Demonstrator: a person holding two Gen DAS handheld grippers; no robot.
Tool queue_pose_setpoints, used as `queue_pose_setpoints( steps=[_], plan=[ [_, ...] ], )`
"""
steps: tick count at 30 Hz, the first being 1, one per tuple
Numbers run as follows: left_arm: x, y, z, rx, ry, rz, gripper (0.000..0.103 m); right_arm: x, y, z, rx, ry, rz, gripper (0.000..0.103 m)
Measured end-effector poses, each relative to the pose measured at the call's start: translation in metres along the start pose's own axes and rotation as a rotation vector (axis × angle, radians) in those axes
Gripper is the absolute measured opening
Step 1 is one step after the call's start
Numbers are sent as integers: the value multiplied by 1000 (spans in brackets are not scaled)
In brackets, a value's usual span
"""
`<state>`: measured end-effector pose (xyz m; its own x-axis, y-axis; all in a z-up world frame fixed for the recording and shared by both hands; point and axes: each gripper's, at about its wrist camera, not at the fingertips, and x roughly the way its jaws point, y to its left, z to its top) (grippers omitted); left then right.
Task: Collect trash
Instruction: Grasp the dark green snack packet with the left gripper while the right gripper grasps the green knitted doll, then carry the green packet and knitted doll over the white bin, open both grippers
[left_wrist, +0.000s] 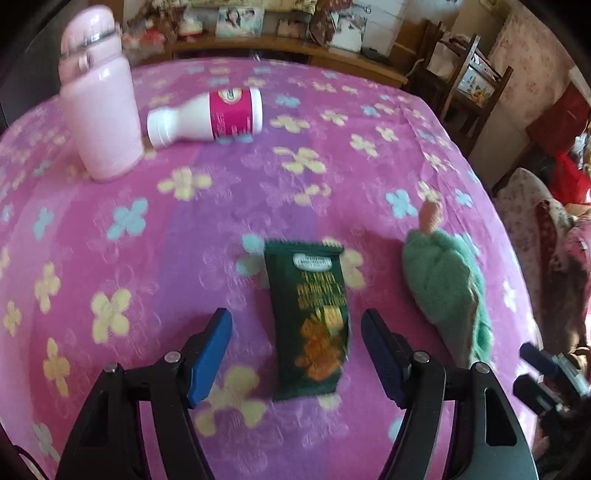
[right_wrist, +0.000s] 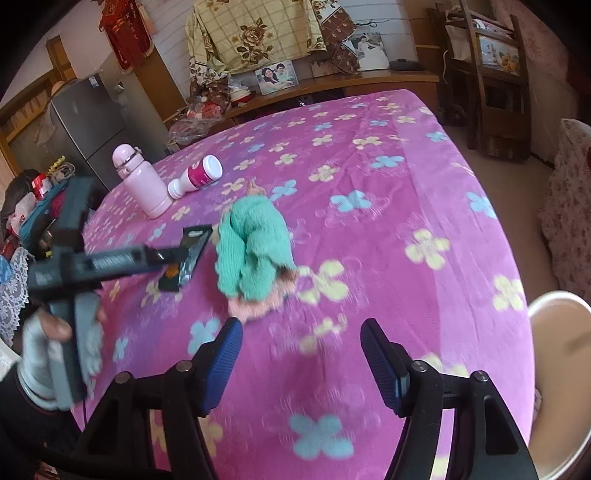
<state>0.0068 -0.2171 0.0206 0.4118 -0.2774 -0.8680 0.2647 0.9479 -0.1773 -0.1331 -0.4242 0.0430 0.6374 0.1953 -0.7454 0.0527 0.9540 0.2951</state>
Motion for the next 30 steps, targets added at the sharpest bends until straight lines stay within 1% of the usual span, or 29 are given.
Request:
queue_pose_setpoints(
  steps=[3,4,5,6,7,8,10,11,13,14,15,16,17,19,21,23,25,28,30],
  plan=[
    [2,4,4,-4,-3,7,73,19,10,21,-33,-4,31,72],
    [2,6,5,-2,-4,8,71,23,13,25,-42,-4,39,72],
    [1,7,5,3,-8,10,65,30,18,30,-55,-3,49,73],
    [0,9,6,9,-11,18,61,37,21,35,-64,-1,53,73],
    [0,10,5,15,-14,26,54,44,25,40,-70,5,56,73],
    [-1,12,5,18,-16,26,51,54,28,47,-76,17,66,73],
    [-1,16,4,13,-21,12,48,67,32,52,-87,38,81,73],
    [-2,17,4,11,-23,10,40,77,37,54,-103,56,84,73],
    [-2,17,2,13,-21,5,27,86,39,54,-113,64,51,72],
    [-3,17,0,10,-19,-3,22,90,38,53,-101,62,37,69],
    [-4,18,-2,4,-16,-19,21,89,34,50,-69,47,49,60],
    [-4,16,-3,2,-16,-27,20,86,32,49,-55,38,57,49],
    [-7,14,-6,6,-21,-29,20,81,30,46,-46,22,64,47],
    [-13,8,-12,17,-34,-39,20,64,29,41,-54,-8,66,46],
    [-21,1,-19,20,-43,-65,19,44,31,34,-80,-38,51,45],
    [-27,-7,-26,24,-49,-84,19,28,30,27,-89,-51,48,45],
    [-36,-17,-35,34,-52,-103,19,10,28,18,-87,-61,40,45],
    [-48,-37,-47,70,-70,-107,19,-15,19,3,-64,-82,32,45],
    [-53,-49,-53,89,-71,-117,19,-32,11,-9,-51,-96,10,45]
  ],
)
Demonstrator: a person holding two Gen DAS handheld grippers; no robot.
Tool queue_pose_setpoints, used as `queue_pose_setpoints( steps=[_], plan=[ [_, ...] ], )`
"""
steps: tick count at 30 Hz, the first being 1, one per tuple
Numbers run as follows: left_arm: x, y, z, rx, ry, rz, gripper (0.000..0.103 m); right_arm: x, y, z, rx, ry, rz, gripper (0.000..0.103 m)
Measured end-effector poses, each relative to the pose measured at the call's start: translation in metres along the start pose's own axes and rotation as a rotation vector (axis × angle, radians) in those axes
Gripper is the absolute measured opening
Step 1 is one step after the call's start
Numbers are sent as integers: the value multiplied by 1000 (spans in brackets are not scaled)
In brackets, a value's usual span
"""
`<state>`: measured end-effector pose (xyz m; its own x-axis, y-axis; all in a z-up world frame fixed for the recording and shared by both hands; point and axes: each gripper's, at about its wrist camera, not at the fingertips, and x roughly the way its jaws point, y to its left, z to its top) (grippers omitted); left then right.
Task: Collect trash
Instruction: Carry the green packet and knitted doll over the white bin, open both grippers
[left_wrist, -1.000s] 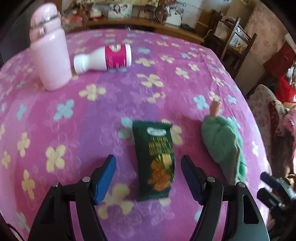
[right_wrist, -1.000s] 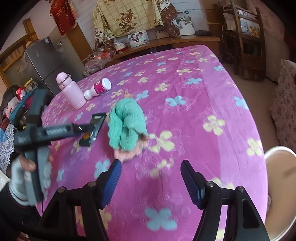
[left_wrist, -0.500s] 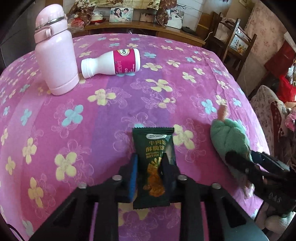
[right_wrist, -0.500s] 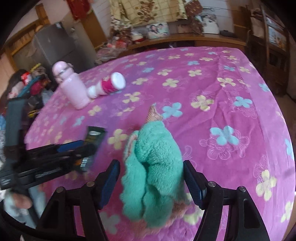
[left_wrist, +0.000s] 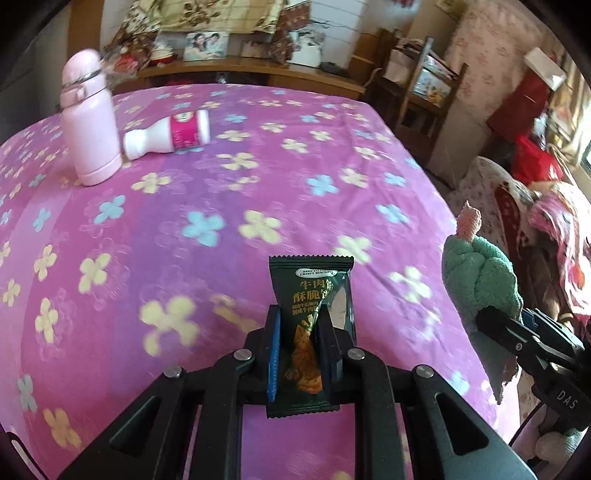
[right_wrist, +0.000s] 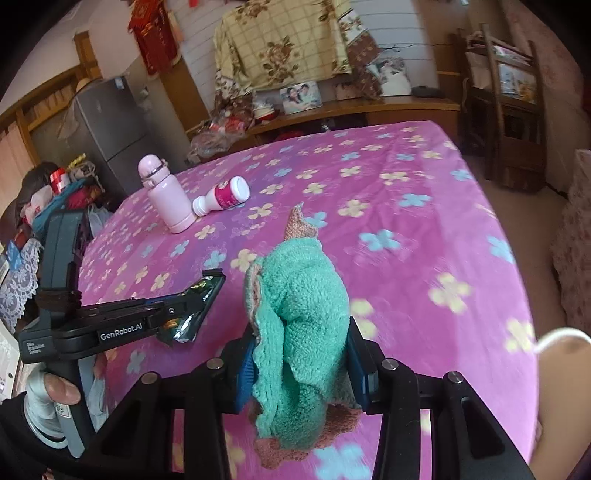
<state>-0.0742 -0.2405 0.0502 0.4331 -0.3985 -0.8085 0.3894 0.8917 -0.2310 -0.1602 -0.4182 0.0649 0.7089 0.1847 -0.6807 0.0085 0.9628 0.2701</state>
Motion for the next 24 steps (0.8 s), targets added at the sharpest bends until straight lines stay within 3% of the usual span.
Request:
queue_pose_setpoints(
  steps=[9,24],
  plan=[
    [-12,-63,-23,99,-9,-28,19,-49,-29,-31,50,-30,-61,45],
    [-18,-133,-41,202,-14,-72,19,-100,-72,-61,150,-77,-126,45]
  ],
)
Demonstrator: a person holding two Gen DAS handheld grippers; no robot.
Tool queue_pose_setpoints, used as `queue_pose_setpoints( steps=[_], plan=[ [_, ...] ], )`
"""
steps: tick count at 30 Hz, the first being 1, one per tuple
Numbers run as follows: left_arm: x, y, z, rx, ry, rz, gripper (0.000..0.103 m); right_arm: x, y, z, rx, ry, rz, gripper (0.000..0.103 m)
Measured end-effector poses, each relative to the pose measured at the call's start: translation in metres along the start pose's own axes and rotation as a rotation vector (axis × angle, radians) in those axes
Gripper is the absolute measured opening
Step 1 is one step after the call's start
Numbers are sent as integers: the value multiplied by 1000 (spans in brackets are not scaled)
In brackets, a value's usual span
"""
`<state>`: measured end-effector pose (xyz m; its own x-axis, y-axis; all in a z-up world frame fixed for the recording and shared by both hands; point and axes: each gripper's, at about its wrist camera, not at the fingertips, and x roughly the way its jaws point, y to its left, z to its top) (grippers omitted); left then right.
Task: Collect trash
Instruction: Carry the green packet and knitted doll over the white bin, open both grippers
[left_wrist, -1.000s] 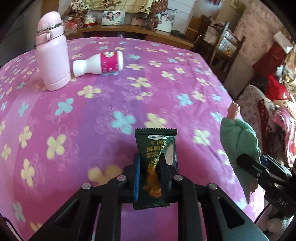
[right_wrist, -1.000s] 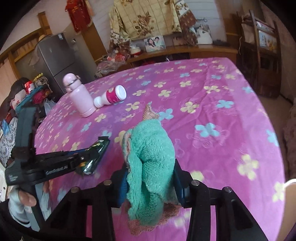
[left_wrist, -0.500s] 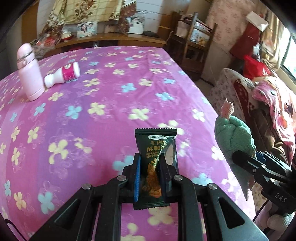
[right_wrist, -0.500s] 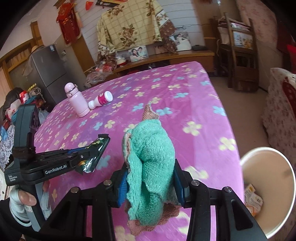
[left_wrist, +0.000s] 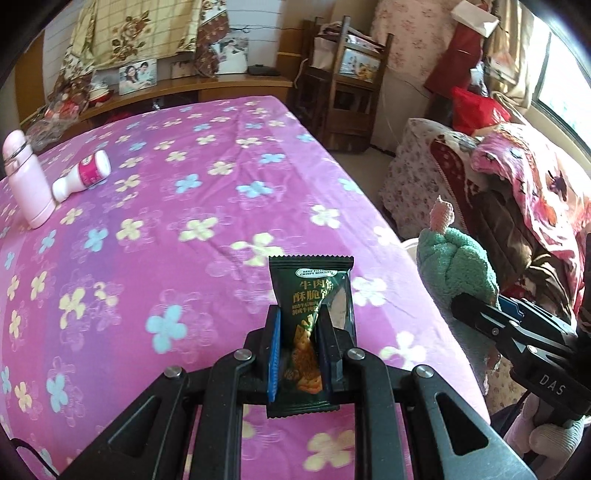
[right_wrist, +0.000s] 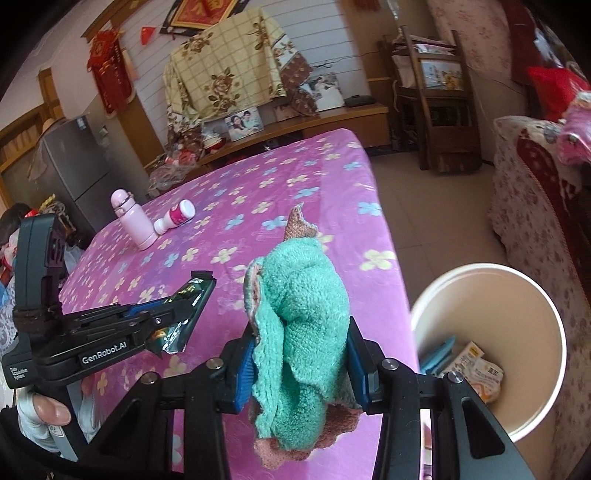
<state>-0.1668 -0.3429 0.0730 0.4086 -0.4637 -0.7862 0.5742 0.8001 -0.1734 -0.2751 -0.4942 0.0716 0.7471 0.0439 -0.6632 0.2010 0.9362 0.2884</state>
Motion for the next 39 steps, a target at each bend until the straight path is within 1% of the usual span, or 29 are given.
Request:
queue_pose_setpoints(
  steps=[13,18,22,25,30,33,35,36,37,38,39],
  plan=[
    [15,-63,3,97,24,-64,19,-28,-56,-8,78,-20,-84,45],
    [25,-86,6,121,46,-119,19,-37,-82,-9,114,-28,-141,46],
    [33,-107,9,138,63,-167,19,-40,-108,-12,170,-17,-191,48],
    [40,-123,12,157,72,-184,19,-38,-125,-15,200,-8,-219,48],
    [54,-139,15,154,95,-221,19,-32,-151,-23,258,7,-250,48],
    [60,-143,16,146,101,-243,19,-30,-160,-26,279,6,-277,48],
    [64,-146,16,139,104,-251,19,-29,-166,-28,297,4,-294,51],
    [66,-147,16,133,105,-257,20,-27,-170,-29,311,6,-298,52],
    [67,-148,16,130,107,-259,24,-26,-173,-30,322,10,-299,52],
    [69,-148,16,125,110,-265,34,-26,-176,-31,333,11,-299,55],
    [71,-148,16,119,113,-270,41,-26,-178,-32,347,10,-298,56]
  ],
)
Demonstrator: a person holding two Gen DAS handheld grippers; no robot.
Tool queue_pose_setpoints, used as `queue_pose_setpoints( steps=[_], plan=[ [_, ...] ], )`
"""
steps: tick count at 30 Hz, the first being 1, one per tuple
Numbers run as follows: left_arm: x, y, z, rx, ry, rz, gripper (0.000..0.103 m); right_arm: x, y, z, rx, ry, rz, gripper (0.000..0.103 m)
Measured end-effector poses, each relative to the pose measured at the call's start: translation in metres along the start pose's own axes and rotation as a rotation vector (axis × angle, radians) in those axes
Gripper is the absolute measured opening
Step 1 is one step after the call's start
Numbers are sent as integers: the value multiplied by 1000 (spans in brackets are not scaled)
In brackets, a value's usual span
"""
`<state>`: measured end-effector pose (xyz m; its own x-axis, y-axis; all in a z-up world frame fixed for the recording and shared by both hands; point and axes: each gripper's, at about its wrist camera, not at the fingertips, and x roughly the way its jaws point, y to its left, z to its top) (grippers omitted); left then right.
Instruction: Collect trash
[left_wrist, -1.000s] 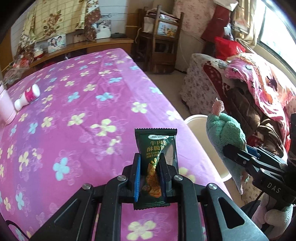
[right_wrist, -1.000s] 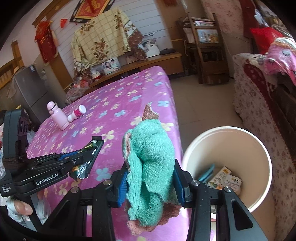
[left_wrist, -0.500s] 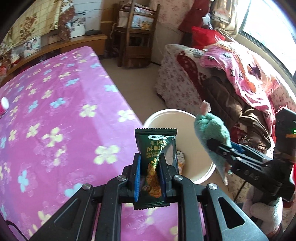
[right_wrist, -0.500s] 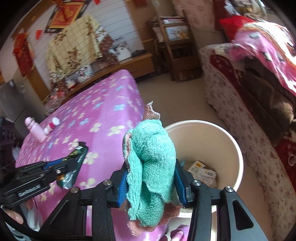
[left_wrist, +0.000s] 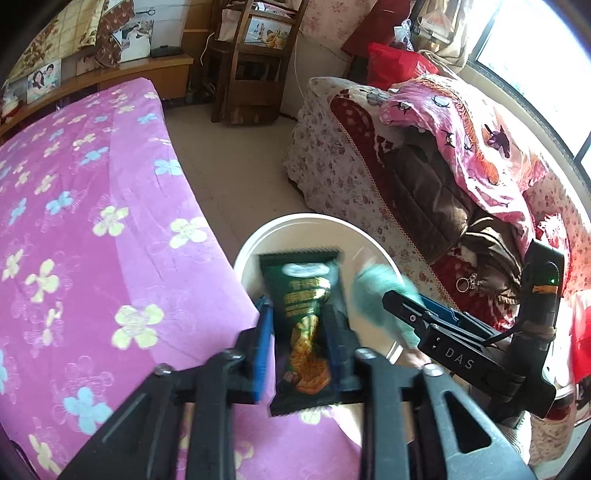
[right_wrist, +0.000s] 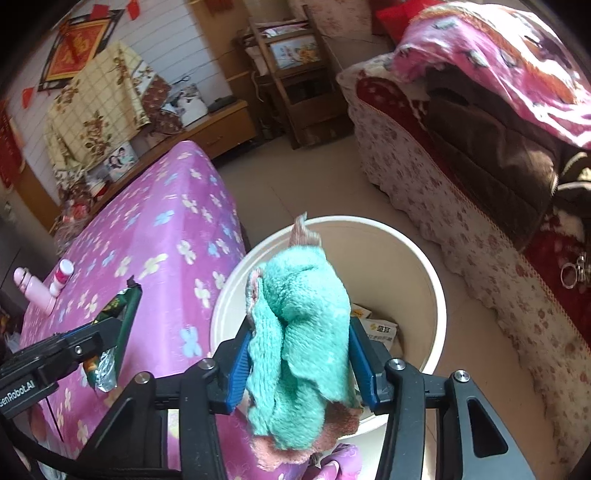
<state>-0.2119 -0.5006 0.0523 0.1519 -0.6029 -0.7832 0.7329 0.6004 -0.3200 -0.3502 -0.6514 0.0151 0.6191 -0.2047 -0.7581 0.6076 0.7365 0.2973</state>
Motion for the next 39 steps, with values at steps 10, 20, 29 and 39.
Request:
queue_pose_setpoints(
  steps=[10,20,29,39],
  plan=[
    [-7,3,-7,0,-20,33,64,-5,-4,-1,24,-21,17,61],
    [-38,22,-20,-8,-104,125,64,-31,25,-10,-57,-88,2,61],
    [-81,31,-33,26,-252,254,64,-68,60,-26,-97,-166,-30,61],
    [-138,39,-50,16,-422,253,75,-119,91,-36,-112,-286,-75,66]
  ],
)
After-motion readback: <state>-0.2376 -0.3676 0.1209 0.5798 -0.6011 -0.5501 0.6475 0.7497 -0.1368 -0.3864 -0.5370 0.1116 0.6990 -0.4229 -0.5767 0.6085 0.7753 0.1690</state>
